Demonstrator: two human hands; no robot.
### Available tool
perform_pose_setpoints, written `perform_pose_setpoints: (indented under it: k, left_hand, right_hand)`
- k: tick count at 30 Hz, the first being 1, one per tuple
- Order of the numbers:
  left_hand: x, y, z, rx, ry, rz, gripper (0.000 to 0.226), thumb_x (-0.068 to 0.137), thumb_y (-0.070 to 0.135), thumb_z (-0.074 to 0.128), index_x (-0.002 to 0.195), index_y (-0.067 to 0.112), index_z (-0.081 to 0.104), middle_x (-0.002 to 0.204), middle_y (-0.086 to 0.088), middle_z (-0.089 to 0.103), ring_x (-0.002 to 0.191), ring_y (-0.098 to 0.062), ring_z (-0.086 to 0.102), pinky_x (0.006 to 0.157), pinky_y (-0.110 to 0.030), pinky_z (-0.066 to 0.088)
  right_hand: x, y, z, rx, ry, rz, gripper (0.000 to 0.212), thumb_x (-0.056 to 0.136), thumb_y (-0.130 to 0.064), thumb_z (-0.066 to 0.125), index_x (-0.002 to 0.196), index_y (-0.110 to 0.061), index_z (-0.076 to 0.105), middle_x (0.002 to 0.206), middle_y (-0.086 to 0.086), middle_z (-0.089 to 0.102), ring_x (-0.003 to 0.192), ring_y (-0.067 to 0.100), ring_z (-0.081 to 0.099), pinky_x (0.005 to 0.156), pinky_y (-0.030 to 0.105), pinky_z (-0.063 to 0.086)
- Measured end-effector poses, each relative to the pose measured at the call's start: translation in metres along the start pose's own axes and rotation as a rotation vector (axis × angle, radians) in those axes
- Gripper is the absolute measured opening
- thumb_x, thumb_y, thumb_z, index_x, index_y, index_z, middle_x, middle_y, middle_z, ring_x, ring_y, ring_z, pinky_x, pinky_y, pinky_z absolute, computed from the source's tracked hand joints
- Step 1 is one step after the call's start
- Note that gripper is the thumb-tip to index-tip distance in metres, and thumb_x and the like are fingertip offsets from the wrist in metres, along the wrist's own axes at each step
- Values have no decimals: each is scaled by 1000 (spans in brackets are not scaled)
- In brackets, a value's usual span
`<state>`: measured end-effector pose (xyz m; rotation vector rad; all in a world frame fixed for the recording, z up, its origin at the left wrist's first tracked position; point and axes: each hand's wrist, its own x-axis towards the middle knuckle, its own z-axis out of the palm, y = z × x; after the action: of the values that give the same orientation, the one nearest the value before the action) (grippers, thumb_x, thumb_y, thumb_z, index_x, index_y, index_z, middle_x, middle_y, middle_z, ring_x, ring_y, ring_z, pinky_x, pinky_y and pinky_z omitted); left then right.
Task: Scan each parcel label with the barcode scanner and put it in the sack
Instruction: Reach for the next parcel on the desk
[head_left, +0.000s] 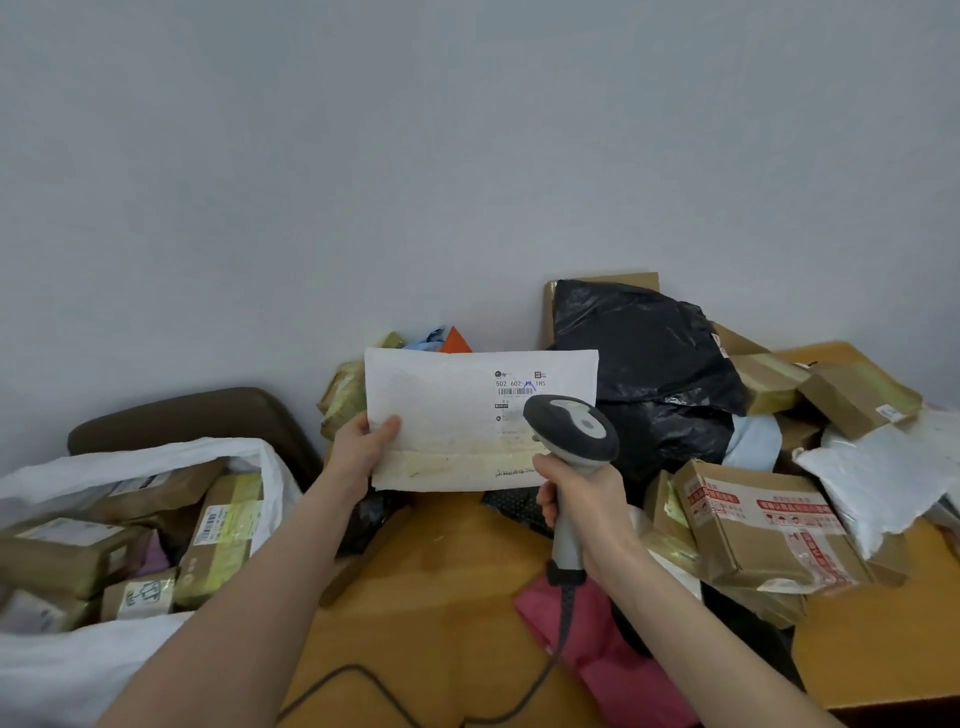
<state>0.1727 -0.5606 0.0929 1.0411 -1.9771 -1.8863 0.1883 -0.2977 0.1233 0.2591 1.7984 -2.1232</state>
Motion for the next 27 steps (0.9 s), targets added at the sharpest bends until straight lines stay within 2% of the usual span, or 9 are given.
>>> perform_pose_setpoints:
  k: [2,6,10,12,15,18,21,24,27]
  left_hand:
    - [-6,3,-19,5,33,18,38,92,22,62,128,13,54,120,-6,60,103,-25,58,89,-45,51]
    - [-22,12,-82,-2,186,54,28,94,20,61,119,11,55,110,-6,63,86,-19,62,68,-33,52]
    - [-34,12,-183,-9,382,65,42,91,25,65,129,10,53,119,-9,64,98,-26,64,85,-46,55]
    - [-37,13,-234,8,486,92,40,92,23,64,126,7,53,118,-9,63,99,-27,62,88,-46,53]
    - [-31,14,-306,90,627,135,40,92,22,63,125,3,54,117,-10,62,97,-27,61,84,-40,52]
    - [-10,9,-378,154,688,152,29,92,17,63,116,3,57,104,-12,60,79,-21,60,69,-29,49]
    - [25,-4,-451,242,683,5,21,89,22,66,103,7,60,102,-12,64,90,-32,63,80,-36,51]
    - [66,-30,-506,202,580,-264,30,89,16,68,110,-4,59,113,-15,62,90,-34,62,79,-40,50]
    - [108,-65,-526,228,488,-444,47,86,15,72,122,-9,54,123,-12,59,113,-36,57,92,-40,47]
  right_hand:
    - [4,-3,14,8,-43,-2,22,86,-6,67,65,-4,59,45,5,56,36,13,45,40,24,38]
    - [8,-5,62,7,-183,9,9,88,-7,66,80,-3,62,50,5,58,38,11,49,41,23,42]
    - [-4,2,133,-42,-344,26,4,88,-8,65,85,-7,63,56,8,59,46,15,51,49,28,44]
    - [-11,8,170,-62,-406,42,4,88,-9,65,86,-6,63,56,7,59,47,15,51,50,28,45]
    - [-16,26,227,-76,-444,75,11,87,-8,66,77,-7,61,56,7,58,49,16,51,52,28,44]
    - [-12,51,289,-90,-457,113,14,86,-10,68,75,-5,63,57,8,58,47,15,49,50,28,42]
    - [-4,84,355,-128,-429,152,14,87,-10,68,77,-2,62,55,8,56,42,13,48,44,24,42]
    - [2,116,412,-170,-411,215,12,86,-11,68,81,-2,62,55,7,58,47,16,50,49,29,44]
    - [9,141,449,-219,-402,279,6,88,-11,66,87,-5,63,61,8,62,52,17,52,54,29,45]
